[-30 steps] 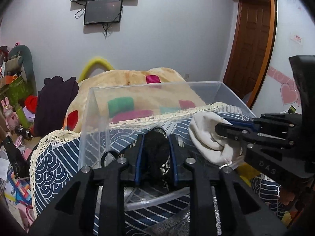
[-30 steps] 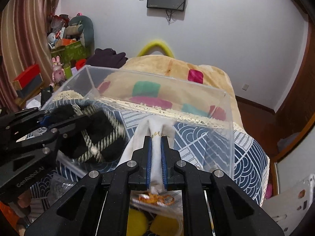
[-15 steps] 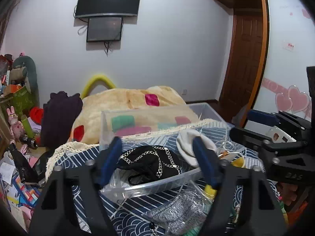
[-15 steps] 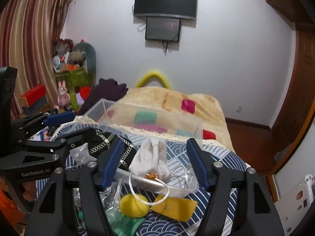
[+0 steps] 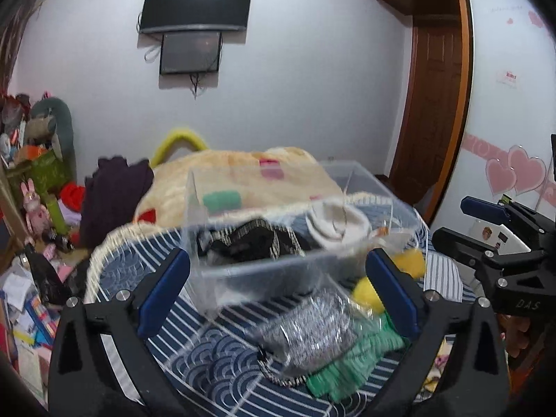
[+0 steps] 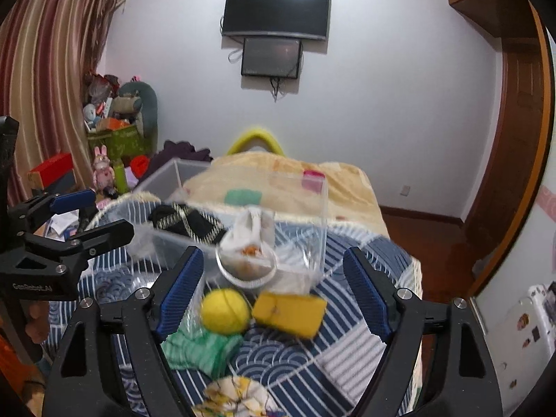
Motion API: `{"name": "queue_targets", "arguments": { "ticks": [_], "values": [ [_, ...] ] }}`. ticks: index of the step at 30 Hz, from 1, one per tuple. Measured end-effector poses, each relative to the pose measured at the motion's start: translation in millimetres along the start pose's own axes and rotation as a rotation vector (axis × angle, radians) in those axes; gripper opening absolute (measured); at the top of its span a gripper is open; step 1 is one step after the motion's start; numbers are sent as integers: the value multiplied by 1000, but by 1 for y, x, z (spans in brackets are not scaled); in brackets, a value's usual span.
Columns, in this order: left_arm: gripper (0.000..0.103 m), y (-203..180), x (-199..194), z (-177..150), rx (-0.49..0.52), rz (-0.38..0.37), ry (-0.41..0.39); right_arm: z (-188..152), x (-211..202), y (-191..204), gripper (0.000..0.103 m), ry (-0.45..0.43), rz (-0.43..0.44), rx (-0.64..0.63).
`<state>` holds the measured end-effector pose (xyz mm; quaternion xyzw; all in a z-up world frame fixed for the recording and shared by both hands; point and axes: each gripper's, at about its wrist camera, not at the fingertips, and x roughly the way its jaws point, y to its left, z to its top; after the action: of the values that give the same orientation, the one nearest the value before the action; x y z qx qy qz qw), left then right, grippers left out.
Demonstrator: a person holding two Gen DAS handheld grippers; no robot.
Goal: Organize soft objects
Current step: 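Grasp the silver mesh bag with the left tool while the right tool grasps the yellow sponge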
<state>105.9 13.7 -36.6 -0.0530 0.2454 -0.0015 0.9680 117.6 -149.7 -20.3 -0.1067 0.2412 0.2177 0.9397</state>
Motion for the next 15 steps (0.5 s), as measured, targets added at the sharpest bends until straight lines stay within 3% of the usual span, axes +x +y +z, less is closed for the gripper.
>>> {"name": "queue_targets", "arguments": {
  "ticks": [5, 15],
  "values": [
    [102, 1, 18, -21, -46, -30, 91, -22, 13, -6, 80, 64, -14, 25],
    [102, -9, 47, -46, -47, -58, 175, -44, 46, -25, 80, 169, 7, 111]
  ]
}}
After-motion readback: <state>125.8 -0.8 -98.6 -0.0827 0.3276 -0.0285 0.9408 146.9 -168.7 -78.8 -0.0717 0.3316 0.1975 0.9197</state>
